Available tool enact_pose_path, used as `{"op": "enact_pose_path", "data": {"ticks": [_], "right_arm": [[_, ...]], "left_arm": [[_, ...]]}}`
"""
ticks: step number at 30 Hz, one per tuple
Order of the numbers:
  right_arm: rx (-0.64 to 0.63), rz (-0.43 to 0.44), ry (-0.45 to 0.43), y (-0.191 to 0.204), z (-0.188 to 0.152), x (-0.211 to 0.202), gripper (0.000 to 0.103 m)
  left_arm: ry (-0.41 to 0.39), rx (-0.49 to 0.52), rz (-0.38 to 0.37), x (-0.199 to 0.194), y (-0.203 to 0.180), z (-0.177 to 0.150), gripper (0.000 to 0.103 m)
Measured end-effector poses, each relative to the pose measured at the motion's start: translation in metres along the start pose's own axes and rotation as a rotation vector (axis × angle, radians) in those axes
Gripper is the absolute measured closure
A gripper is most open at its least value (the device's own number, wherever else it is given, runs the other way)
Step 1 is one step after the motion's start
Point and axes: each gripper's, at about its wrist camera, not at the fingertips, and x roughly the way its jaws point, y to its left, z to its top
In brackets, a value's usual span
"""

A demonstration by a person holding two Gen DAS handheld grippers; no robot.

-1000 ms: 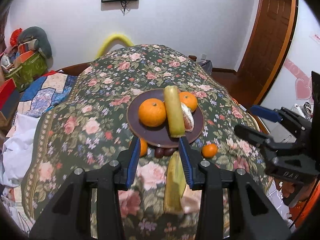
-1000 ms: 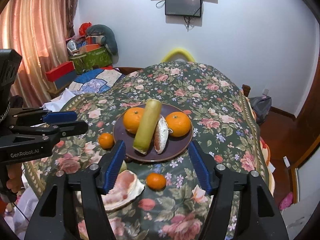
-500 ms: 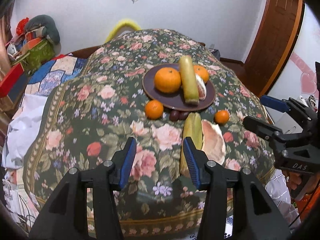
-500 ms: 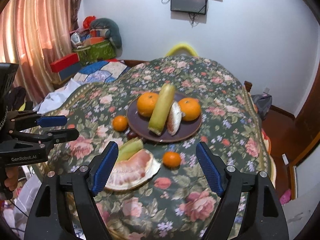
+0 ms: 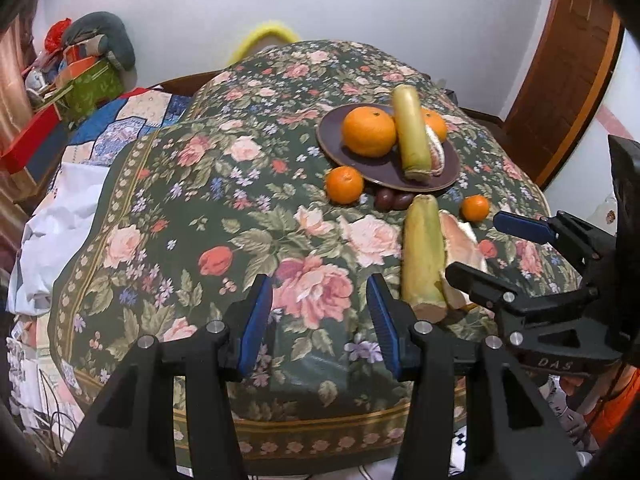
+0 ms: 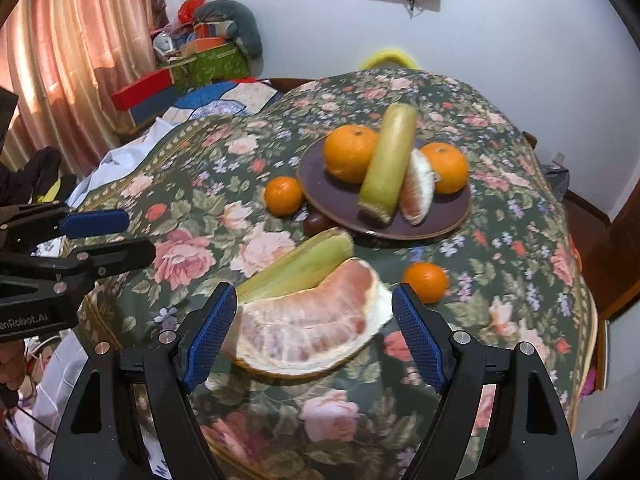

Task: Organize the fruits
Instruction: 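Move the left tool to the second cylinder while the right tool moves to another pomelo segment, then grasp and lift the second cylinder with the left tool while the right tool lifts the pomelo segment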

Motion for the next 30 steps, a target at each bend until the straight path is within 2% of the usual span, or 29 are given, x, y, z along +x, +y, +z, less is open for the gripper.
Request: {"op": "enact_pose_path", "data": {"ticks": [5,10,16,23,30], "right_arm": [[-0.034,-0.002,0.028,0.007,-0.004,0.009,0.025],[-0.016,0.01,0.036,-0.003,-0.009,0.005,0.027],[-0.045,-0.067,0.074,-0.019,-0.03,0.005,0.028],[0.043,-0.059,0.09,-0.056,-0.045,-0.006,0.03],[0.088,-0.038,0.054,-0.068,-0.039,-0.016,0.03]], "left_arm": [[0.015,-0.012,0.003,0.004,0.002,-0.002,0.054],[0.018,0.004,-0.009,0.007,-0.009,-0.001,0.054],[0.022,0.036,-0.042,0.013,-0.029,0.002,0.054],[0.039,0.064,-0.078,0.026,-0.051,0.007,0.054],[0.054,0.093,-0.107,0.042,-0.07,0.014,0.054]]}}
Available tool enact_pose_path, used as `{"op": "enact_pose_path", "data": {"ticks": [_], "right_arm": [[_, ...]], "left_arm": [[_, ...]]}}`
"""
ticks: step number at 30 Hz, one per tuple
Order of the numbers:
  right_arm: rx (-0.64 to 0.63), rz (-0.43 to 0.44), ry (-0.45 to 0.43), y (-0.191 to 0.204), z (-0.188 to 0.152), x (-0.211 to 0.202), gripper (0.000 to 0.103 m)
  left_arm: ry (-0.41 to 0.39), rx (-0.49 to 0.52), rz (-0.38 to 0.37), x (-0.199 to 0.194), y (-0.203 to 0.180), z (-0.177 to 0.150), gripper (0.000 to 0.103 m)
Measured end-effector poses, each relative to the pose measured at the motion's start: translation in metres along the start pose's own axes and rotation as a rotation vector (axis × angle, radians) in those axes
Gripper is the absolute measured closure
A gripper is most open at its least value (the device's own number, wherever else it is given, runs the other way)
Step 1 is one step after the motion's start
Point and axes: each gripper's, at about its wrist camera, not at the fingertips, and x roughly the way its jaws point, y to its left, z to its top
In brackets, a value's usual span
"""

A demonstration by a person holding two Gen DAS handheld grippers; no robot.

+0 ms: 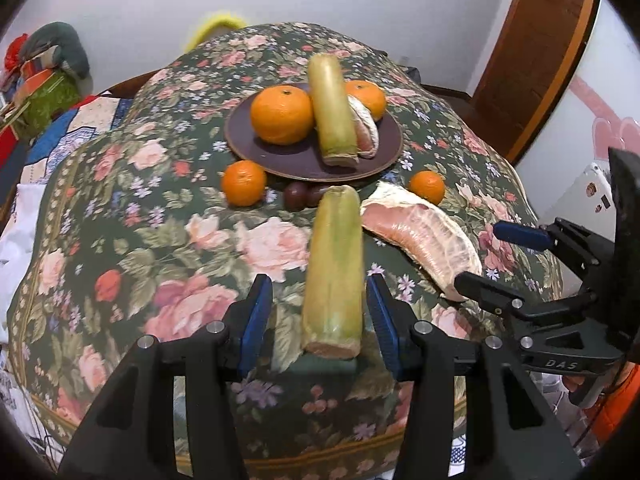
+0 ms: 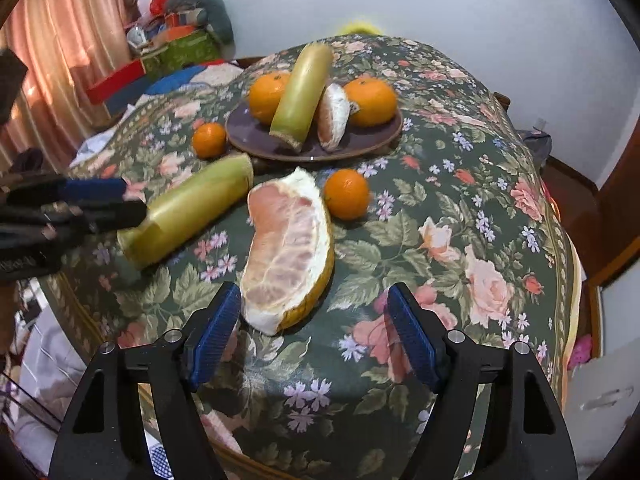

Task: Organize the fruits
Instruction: 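Grasp and lift the second cylinder with the left tool while the right tool lifts the pomelo segment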

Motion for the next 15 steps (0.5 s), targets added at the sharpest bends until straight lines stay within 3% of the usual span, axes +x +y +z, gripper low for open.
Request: {"op": "enact_pose_path", "data": {"ticks": [5,15], "right_arm": [[0.015,0.033,0.013,0.002,0.009,0.013,0.037],[0.002,0.059,0.024,0.004,0.015,0.037,0.039]], "left_arm": [[0.011,0.006,-0.017,0.013,-0.005,0.009,0.055],[0.052,-0.007,-0.053,0.046,0.0,0.024,0.066]]}}
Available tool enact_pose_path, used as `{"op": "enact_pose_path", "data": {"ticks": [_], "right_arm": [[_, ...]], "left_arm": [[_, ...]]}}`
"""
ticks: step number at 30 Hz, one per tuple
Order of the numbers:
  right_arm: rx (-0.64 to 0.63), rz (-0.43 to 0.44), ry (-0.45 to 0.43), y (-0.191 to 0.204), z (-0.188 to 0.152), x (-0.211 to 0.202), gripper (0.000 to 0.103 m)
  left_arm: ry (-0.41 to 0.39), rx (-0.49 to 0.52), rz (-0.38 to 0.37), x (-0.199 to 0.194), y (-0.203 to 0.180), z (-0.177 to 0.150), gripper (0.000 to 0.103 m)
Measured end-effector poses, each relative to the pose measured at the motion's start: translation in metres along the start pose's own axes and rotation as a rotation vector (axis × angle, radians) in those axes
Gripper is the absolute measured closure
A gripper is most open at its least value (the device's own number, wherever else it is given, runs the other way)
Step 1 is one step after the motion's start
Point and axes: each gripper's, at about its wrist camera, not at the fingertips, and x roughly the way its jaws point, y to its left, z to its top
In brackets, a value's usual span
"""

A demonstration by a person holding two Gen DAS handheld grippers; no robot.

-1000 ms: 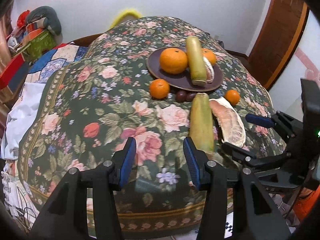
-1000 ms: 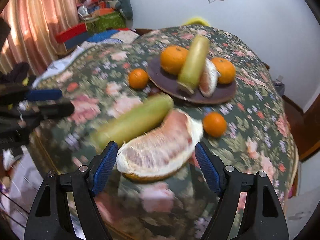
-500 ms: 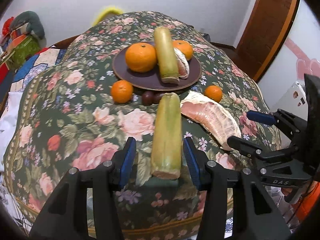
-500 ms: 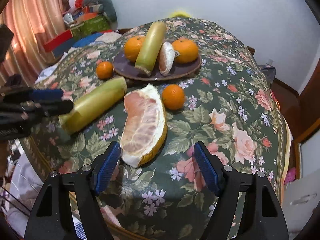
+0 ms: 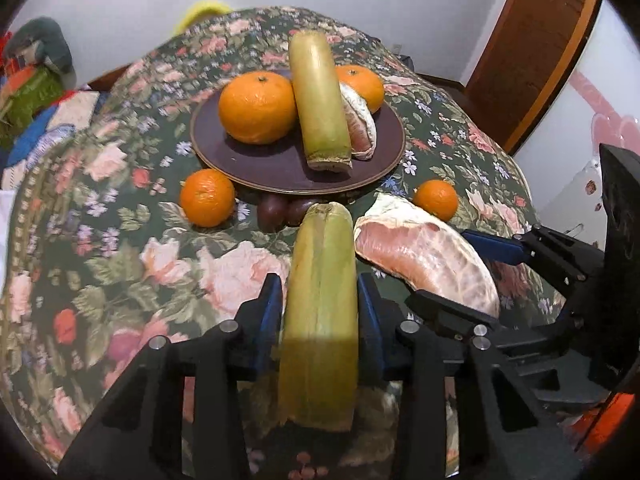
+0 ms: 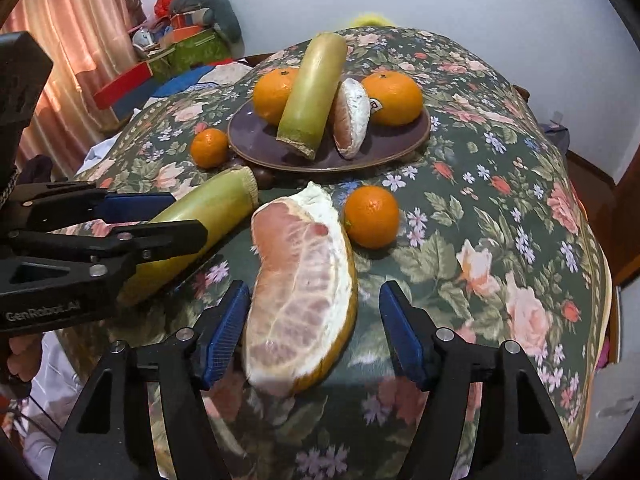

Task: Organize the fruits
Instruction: 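Grasp and lift the second cylinder with the left tool while the right tool lifts the pomelo segment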

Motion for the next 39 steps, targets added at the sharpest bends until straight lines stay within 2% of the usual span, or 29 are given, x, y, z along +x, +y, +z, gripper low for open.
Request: {"op": "enact_pose_path", "data": {"ticks": [7,11,18,28,39], "right_arm": [[-0.008,0.021,-0.013,-0.003,0.004,0.004,0.04],[-0.011,0.015,-0.019,-0.003,0.004,0.002,0.056],[0.012,0.001,-0.032,-0.002,0.003,-0.002,0.056],[0.049,0.003,-0.085,-0.005,0.009,-0.025,0.056],[0.069,-0.022,-0.184,-0.016,0.035,-0.049,0.056]], "left_arm": [[0.008,-0.003,-0.011,0.014,0.002,0.009,0.067],[0.008,-0.001,-0.013,0.013,0.002,0.01,0.067],[-0.002,-0.023,-0.01,0.004,0.006,0.007,0.067],[-0.099,-0.021,0.017,-0.043,0.008,0.008,0.068],[-0.226,-0.029,0.02,-0.078,0.011,0.039,0.068]]}}
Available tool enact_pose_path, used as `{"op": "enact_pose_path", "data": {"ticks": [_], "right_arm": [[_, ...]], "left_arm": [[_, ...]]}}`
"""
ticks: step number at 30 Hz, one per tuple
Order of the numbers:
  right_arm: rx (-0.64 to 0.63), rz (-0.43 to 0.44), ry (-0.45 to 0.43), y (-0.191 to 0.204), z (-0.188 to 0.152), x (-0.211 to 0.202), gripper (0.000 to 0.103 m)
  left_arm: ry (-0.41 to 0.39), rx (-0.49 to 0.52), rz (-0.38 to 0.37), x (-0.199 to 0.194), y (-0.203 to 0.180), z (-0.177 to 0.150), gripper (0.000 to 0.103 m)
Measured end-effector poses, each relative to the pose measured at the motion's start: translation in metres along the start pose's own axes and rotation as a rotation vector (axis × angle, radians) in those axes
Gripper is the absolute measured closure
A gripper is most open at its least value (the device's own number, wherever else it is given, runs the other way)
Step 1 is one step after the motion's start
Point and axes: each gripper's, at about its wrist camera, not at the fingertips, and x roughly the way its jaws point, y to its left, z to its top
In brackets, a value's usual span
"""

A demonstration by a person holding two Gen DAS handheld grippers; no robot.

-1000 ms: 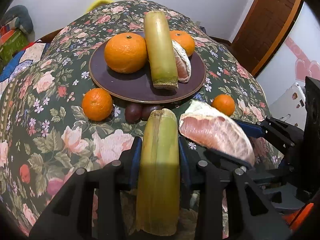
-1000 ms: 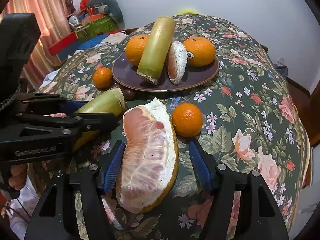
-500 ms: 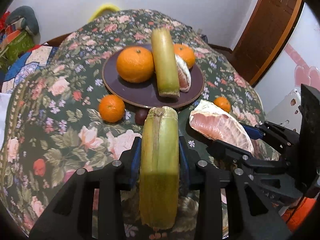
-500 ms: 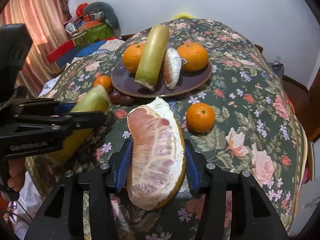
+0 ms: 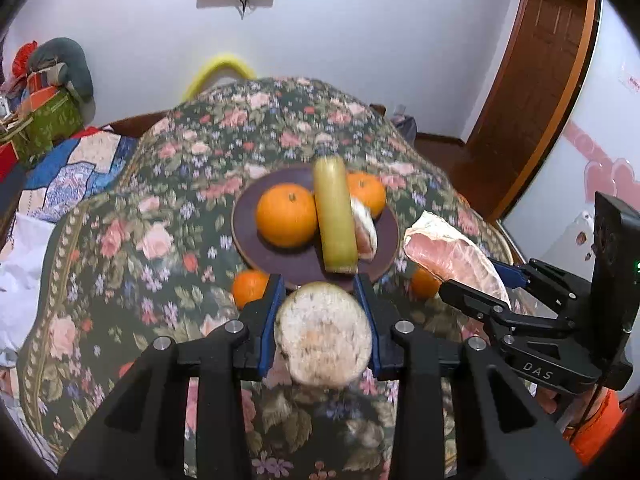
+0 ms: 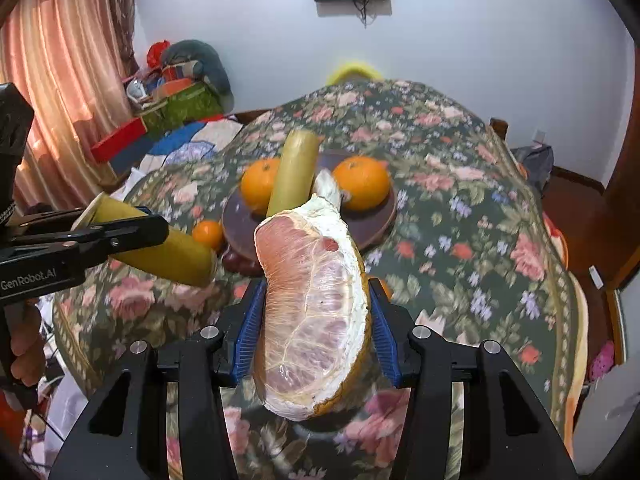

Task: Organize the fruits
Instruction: 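Grasp and lift the second cylinder with the left tool while the right tool lifts the pomelo segment, then lower the cylinder onto the plate with the left tool while the right tool sets the pomelo segment beside it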

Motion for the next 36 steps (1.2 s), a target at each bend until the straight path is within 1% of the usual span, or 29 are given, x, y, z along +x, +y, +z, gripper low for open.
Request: {"op": "enact_pose_path", "data": {"ticks": [5,13,21,26,31,36], "right_arm": [[0.019,-0.014,-0.033,-0.011,0.014,0.0,0.056],[0.053,-0.024,-0.061,-0.029,0.031,0.012,0.056],[0.051,-0.021,-0.049,-0.036,0.042,0.036,0.056],[0.067,0.002,-0.038,-0.039,0.044,0.049,0.056],[0.04,0.007,-0.016,-0.036,0.05,0.066,0.056],[0.007,0.003,-0.011,-0.034,0.056,0.077,0.056]], "left_arm": [[-0.021,0.001,0.008,0.004,0.002,0.017,0.068],[-0.003,-0.014,0.025,0.028,0.009,0.028,0.068],[0.017,-0.029,0.022,0.053,0.011,0.039,0.068],[0.024,-0.028,0.041,0.072,0.01,0.046,0.068],[0.019,-0.037,0.037,0.085,0.009,0.052,0.068],[0.026,-0.028,0.052,0.098,0.008,0.054,0.068]]}}
